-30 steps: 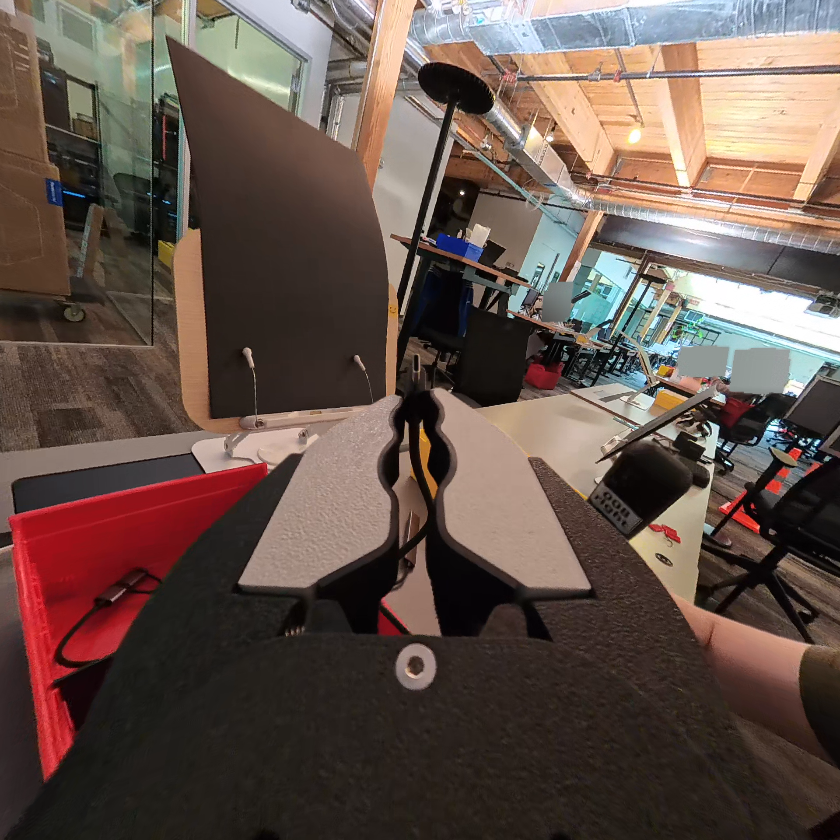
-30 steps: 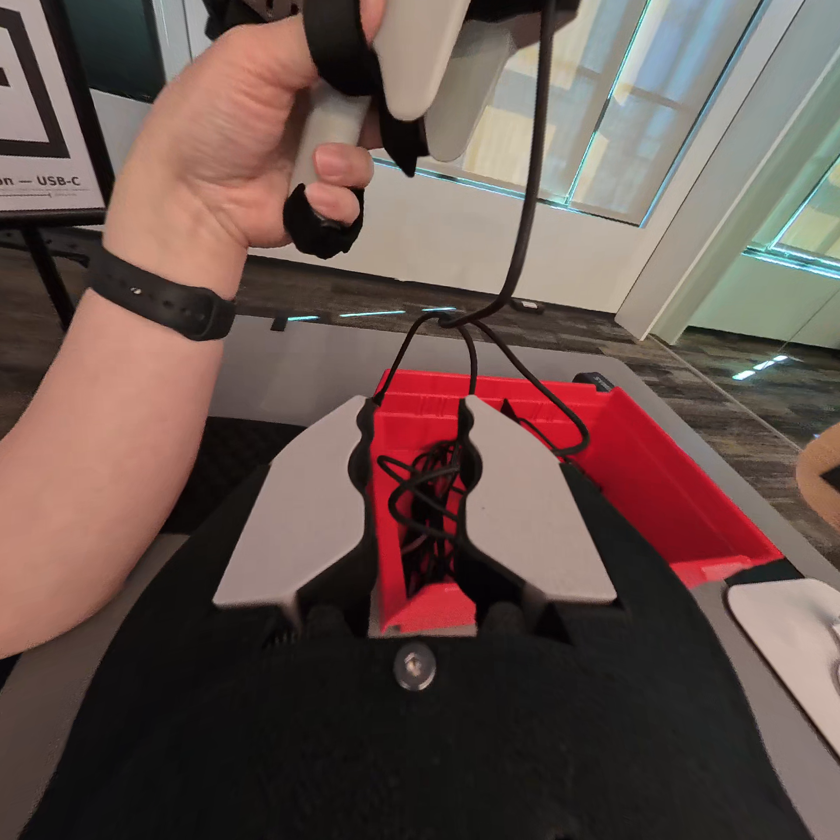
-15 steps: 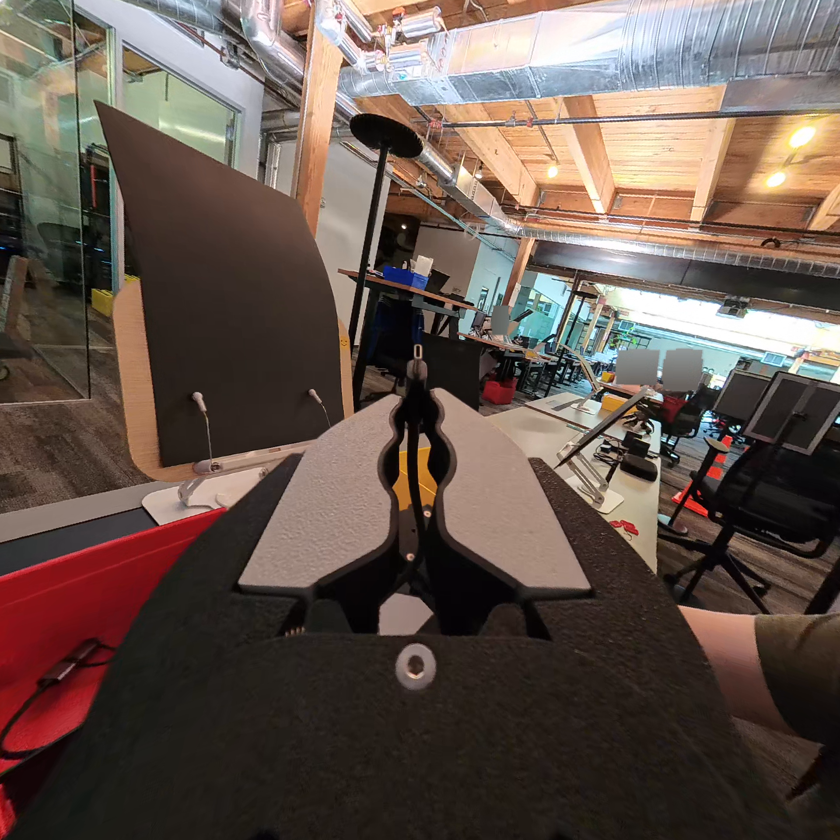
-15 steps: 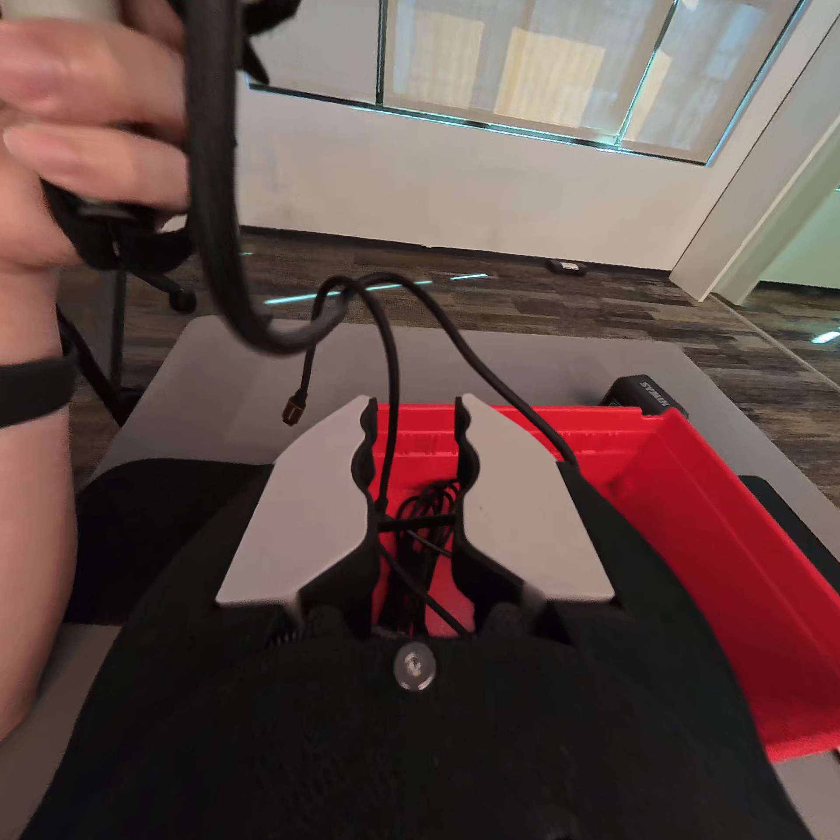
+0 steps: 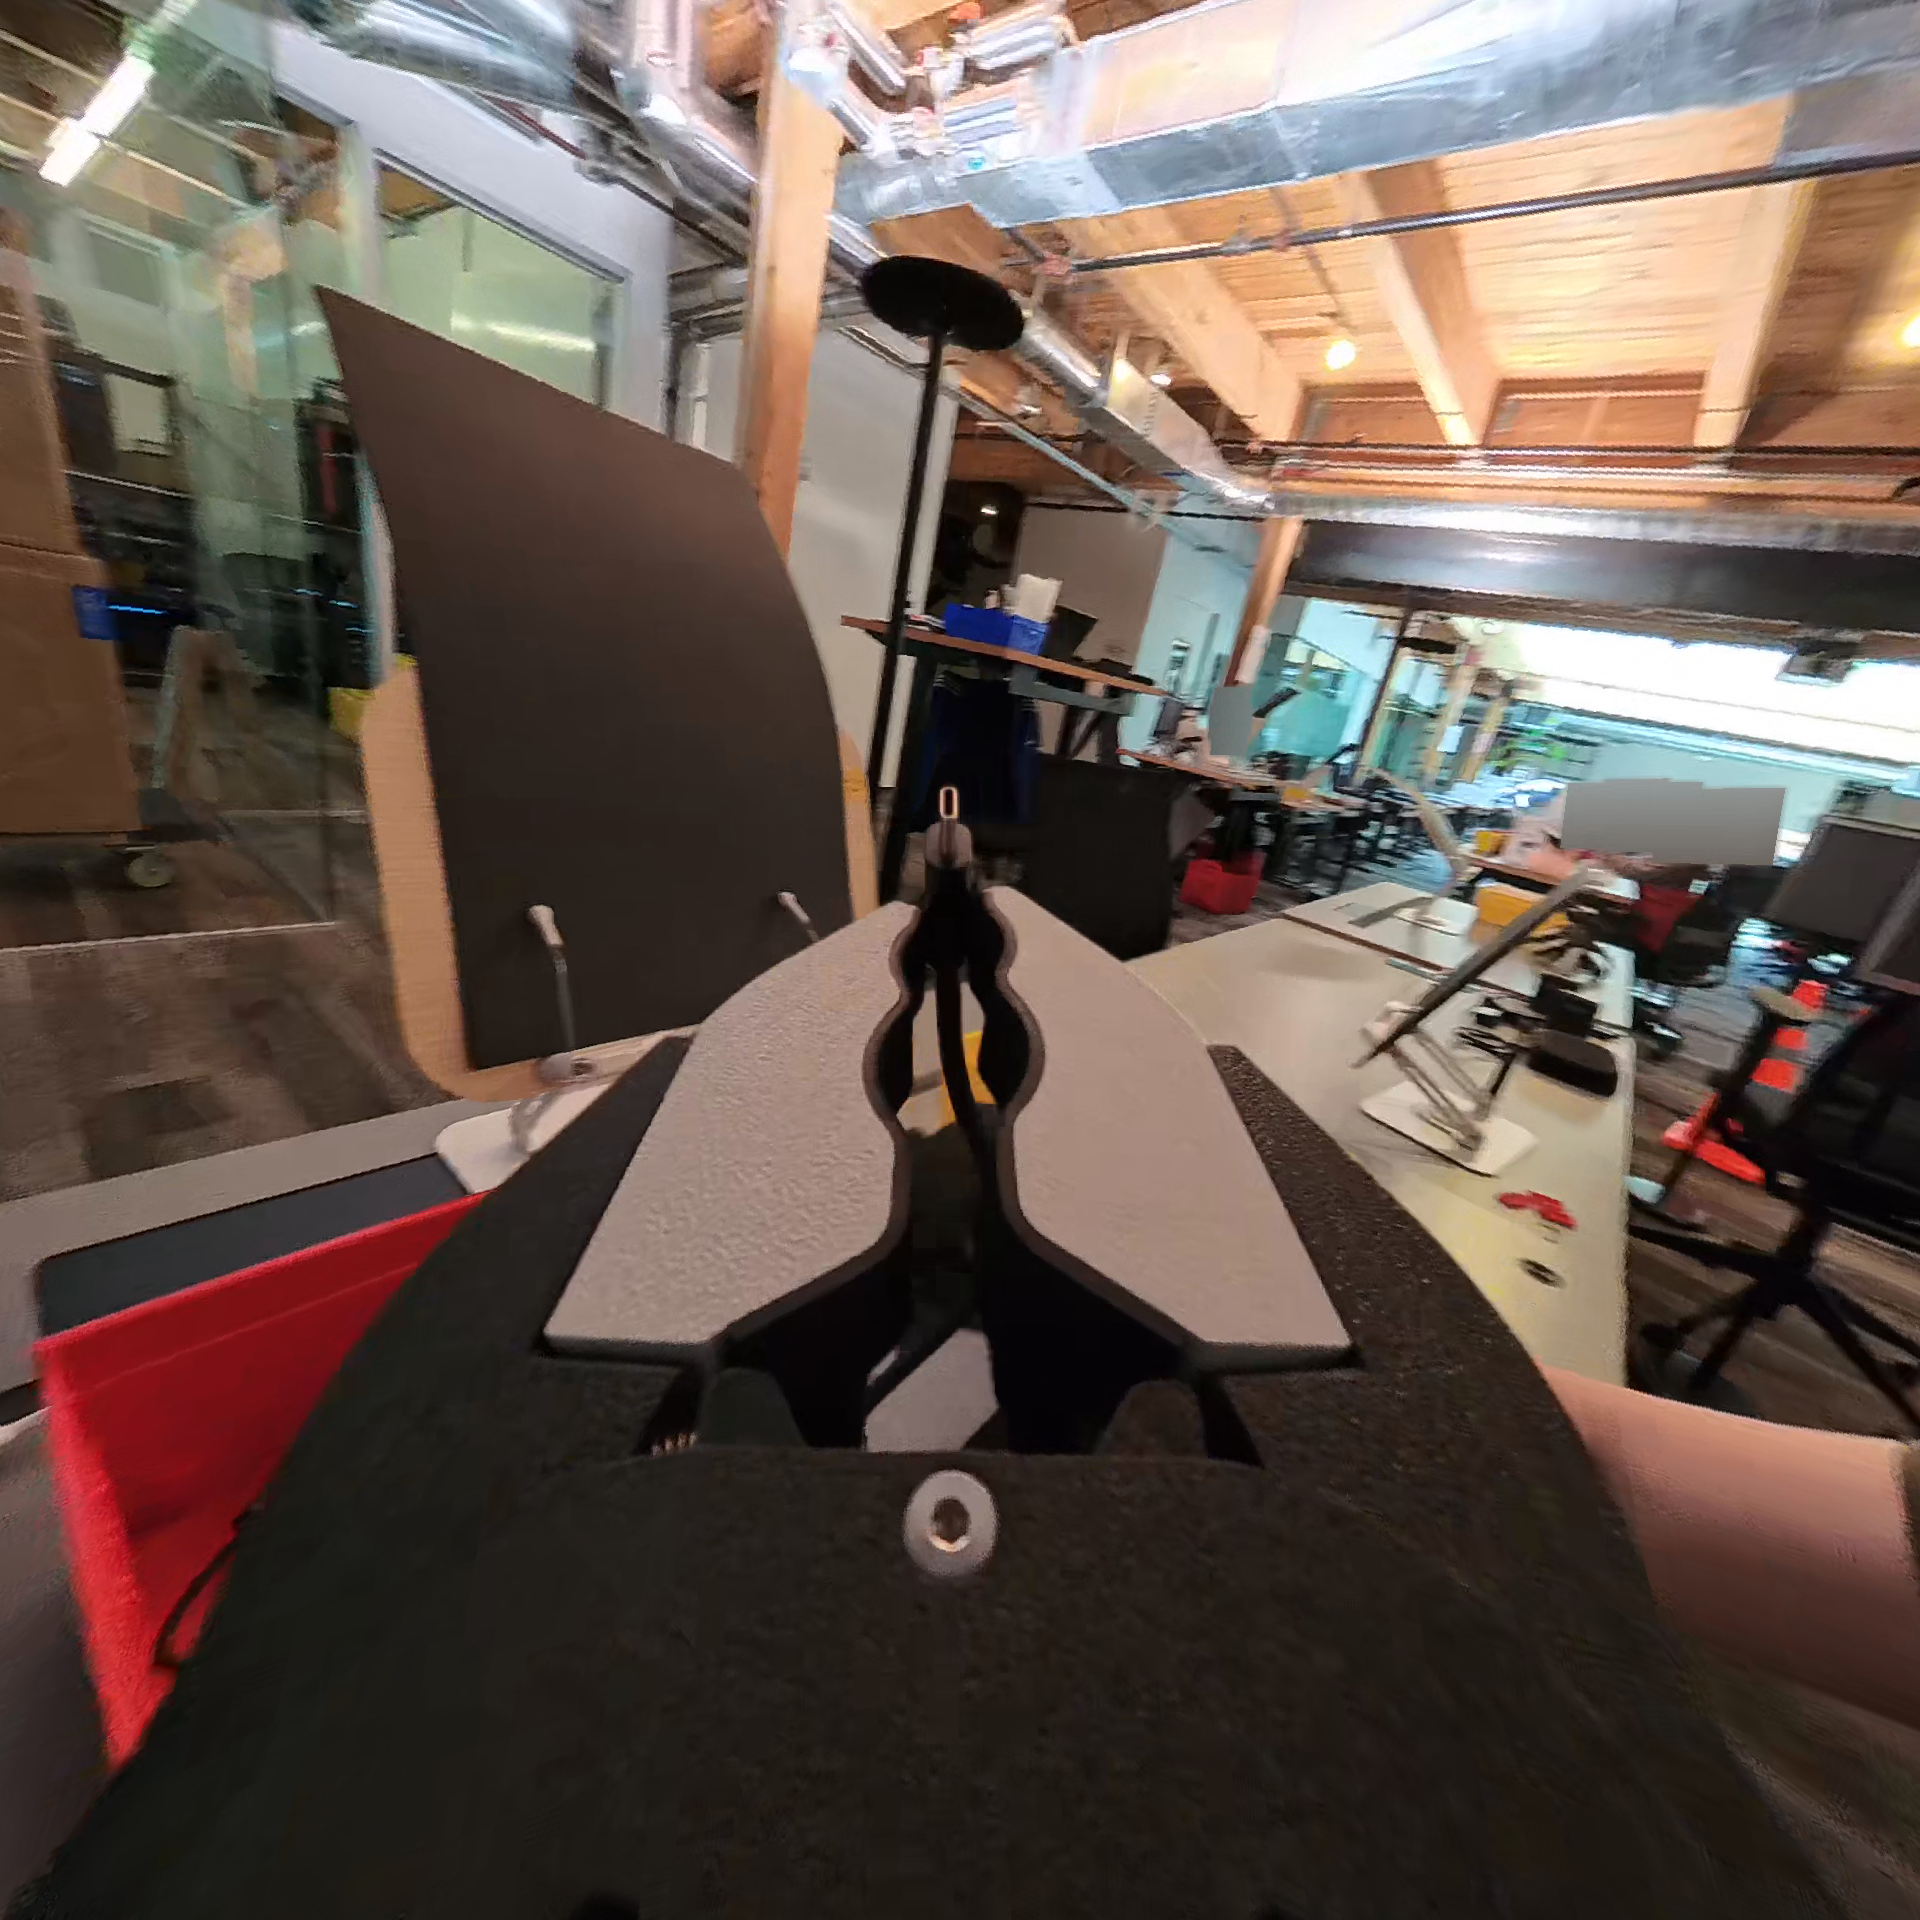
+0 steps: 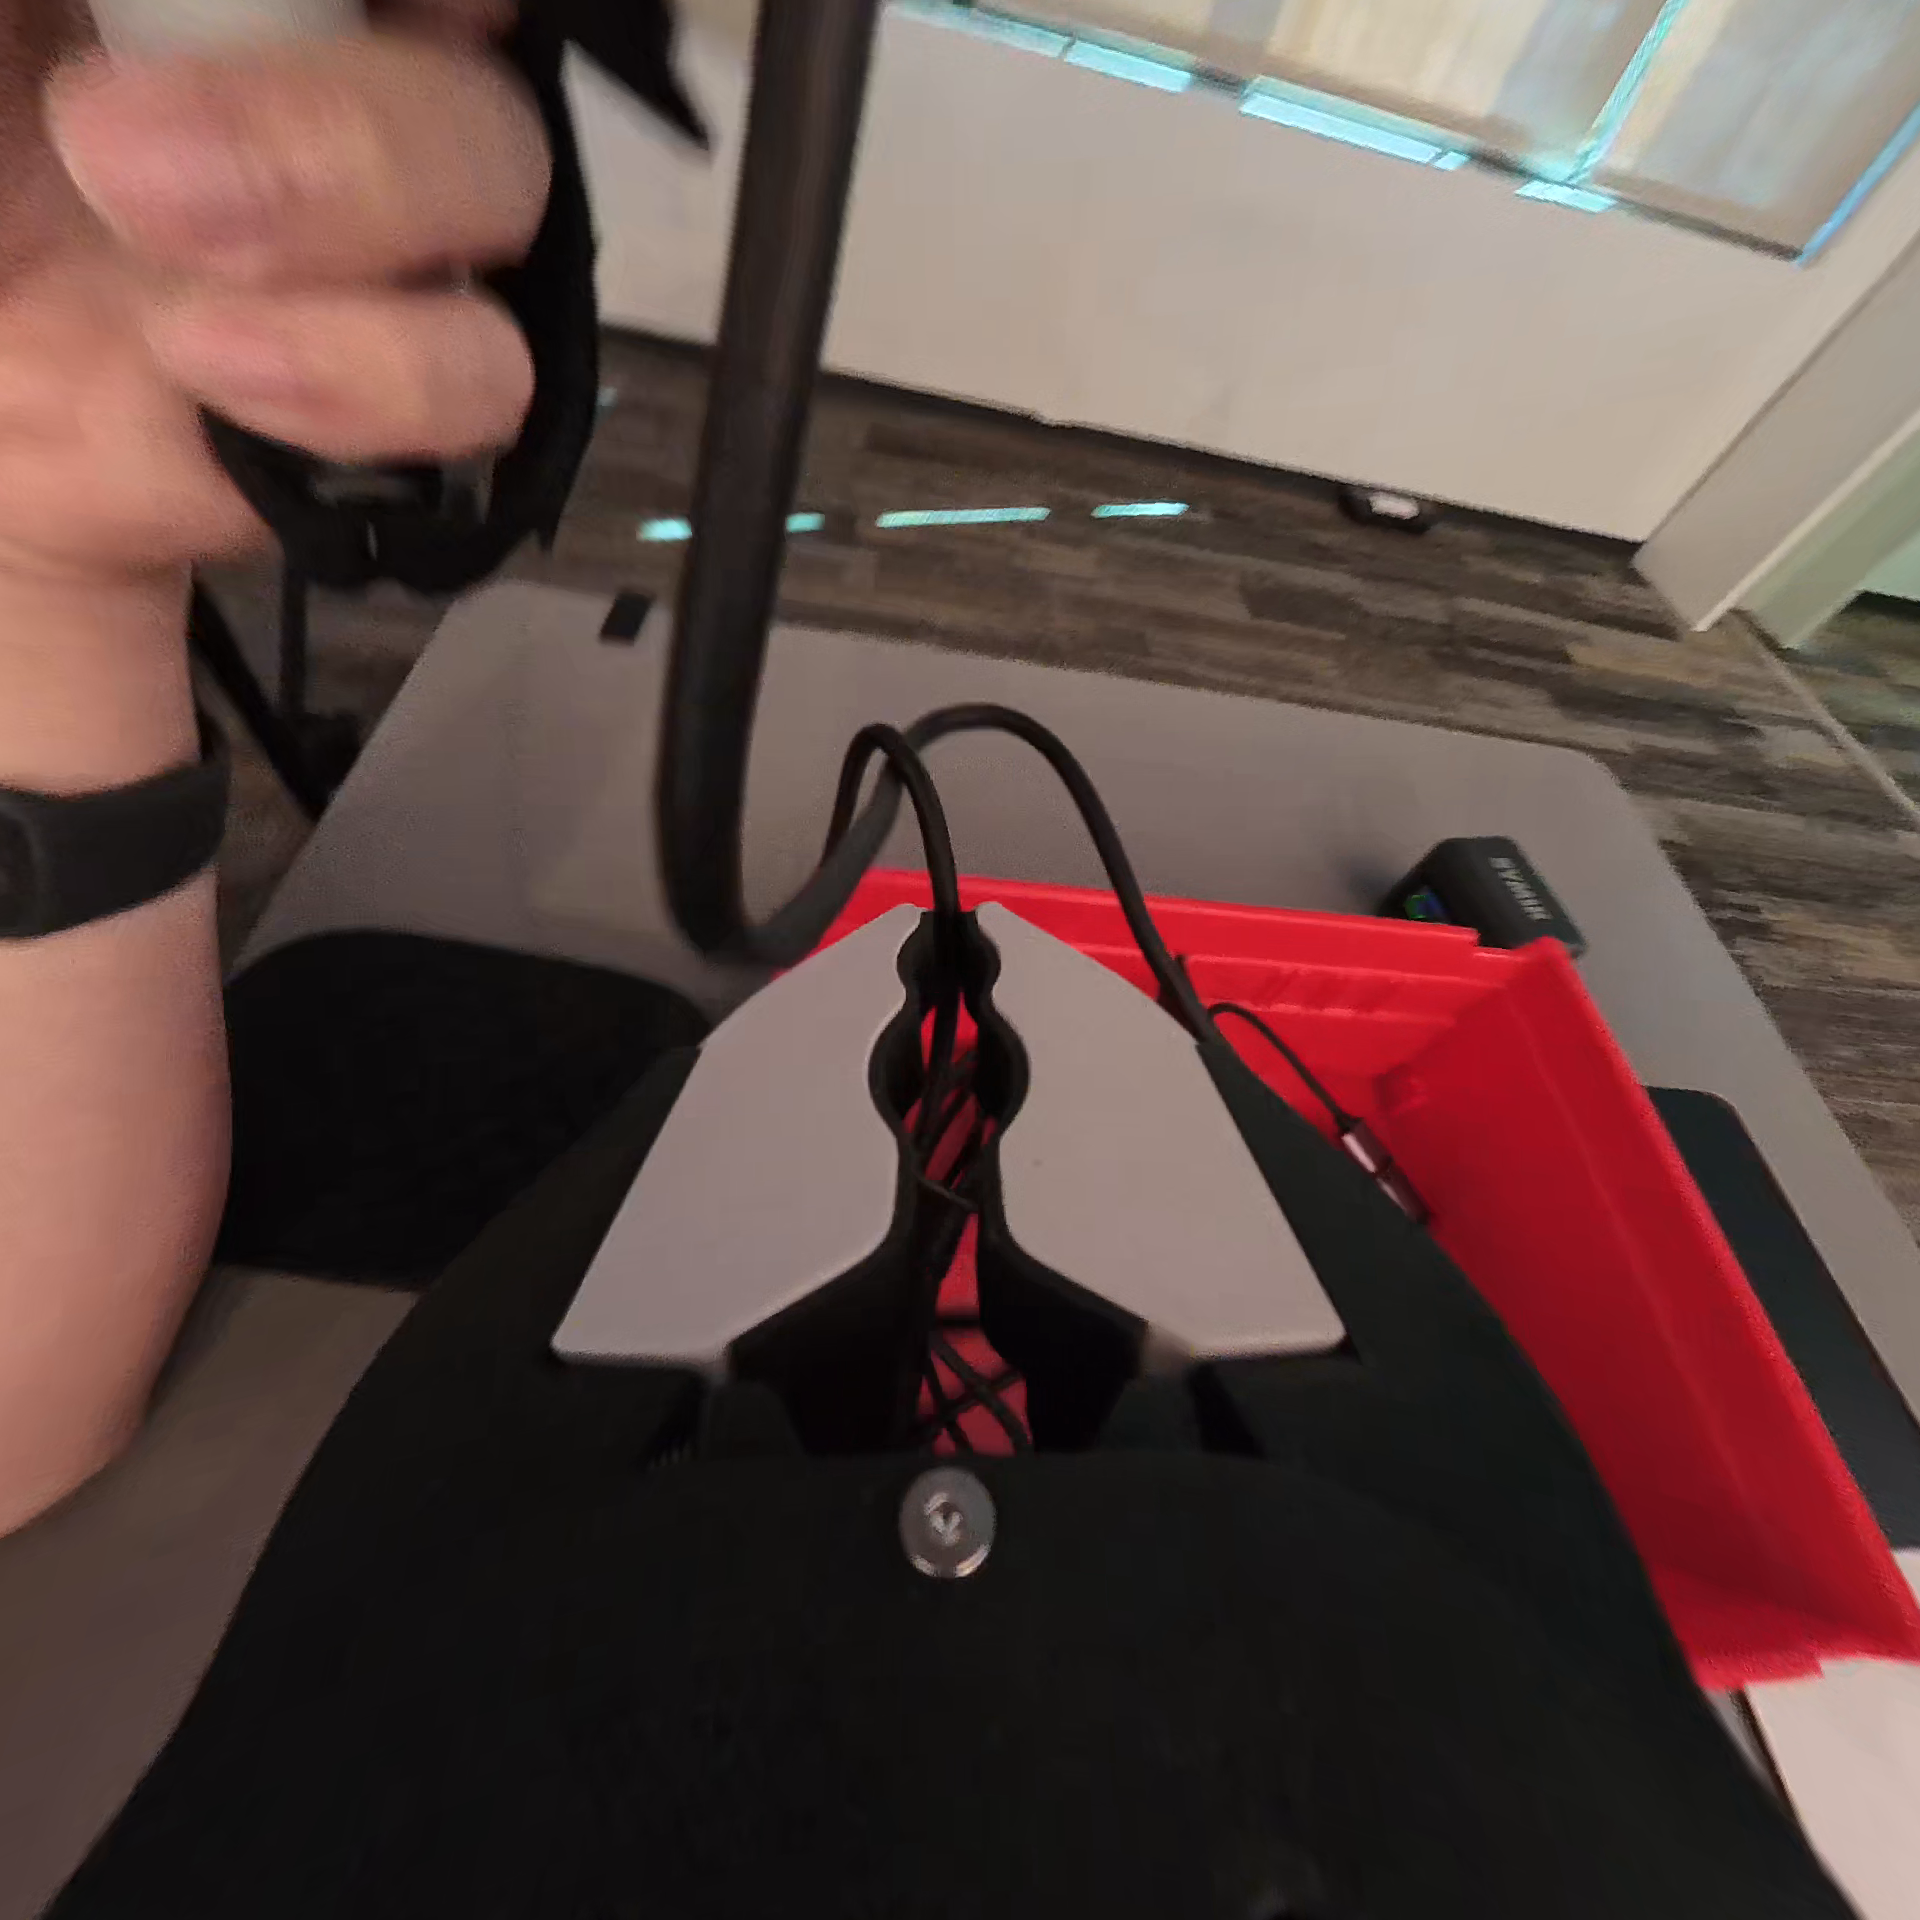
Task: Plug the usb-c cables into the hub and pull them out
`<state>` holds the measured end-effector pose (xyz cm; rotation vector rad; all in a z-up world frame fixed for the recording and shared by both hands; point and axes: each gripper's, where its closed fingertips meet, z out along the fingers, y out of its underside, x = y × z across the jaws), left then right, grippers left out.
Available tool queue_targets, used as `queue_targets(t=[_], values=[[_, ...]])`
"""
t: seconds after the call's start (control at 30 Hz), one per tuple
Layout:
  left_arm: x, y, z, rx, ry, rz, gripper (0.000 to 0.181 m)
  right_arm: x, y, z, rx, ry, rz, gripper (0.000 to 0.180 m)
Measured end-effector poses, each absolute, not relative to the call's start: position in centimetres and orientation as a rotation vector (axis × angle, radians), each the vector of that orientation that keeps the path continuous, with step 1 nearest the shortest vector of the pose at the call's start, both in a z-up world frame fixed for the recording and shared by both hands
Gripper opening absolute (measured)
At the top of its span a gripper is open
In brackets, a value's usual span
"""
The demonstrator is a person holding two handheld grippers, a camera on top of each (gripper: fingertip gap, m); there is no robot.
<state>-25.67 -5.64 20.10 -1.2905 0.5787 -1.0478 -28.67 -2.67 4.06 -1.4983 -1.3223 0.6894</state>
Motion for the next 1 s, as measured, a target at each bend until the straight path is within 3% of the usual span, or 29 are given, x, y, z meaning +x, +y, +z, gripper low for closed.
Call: queue_targets(t=[0.03,0.3,0.5,0.63,0.77,0.87,1.0], values=[[-26.0,-5.3,20.1,-1.288,0.563,-1.032,0.006,-28.1,-2.2,5.2,-1.503,-1.257,0.711,0.006],[-26.2,-3.8,17.5,-1.391,0.578,-1.19,0.006,-19.5,0.2,14.3,-1.477,-0.823,1.005,0.005],[-25.1,-0.5,8.0,-1.901,0.618,-1.192,0.007,-10.3,-0.8,17.4,-1.422,-0.669,0.923,0.005],[-24.6,1.3,0.6,-2.276,0.641,-1.061,0.007,-5.0,-3.3,16.0,-1.471,-0.712,0.702,0.005],[-22.7,2.4,-2.6,-2.382,0.677,-1.107,0.007,-0.4,-5.5,13.1,-1.553,-0.73,0.575,0.005],[-21.7,2.6,-2.6,-2.36,0.692,-1.168,0.008,1.8,-6.1,9.7,-1.686,-0.781,0.557,0.004],[-21.2,2.9,2.6,-2.11,0.642,-1.233,0.039,2.4,-5.9,4.1,-1.942,-0.897,0.531,0.005]])
